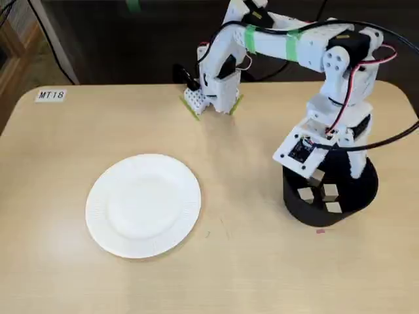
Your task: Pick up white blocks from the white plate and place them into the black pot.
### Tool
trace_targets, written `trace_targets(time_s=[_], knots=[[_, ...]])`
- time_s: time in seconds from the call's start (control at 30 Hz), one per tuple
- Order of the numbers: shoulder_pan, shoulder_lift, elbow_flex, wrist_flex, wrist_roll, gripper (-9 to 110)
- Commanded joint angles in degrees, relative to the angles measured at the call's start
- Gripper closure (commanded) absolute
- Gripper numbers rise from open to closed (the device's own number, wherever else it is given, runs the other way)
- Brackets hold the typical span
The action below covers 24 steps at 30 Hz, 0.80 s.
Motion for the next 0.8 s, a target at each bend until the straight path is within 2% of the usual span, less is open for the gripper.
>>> trace_targets(time_s=[0.0, 0.23, 0.4, 0.57, 0.77], knots=[[6.24, 15.21, -0.88, -2.72, -0.79, 104], [25.75, 39.46, 5.19, -6.94, 1.58, 104], [36.91, 66.45, 36.39, -17.84, 4.39, 104], [35.33, 90.44, 66.36, -24.17, 6.77, 104], [33.66, 107.49, 91.93, -28.3, 4.75, 104]])
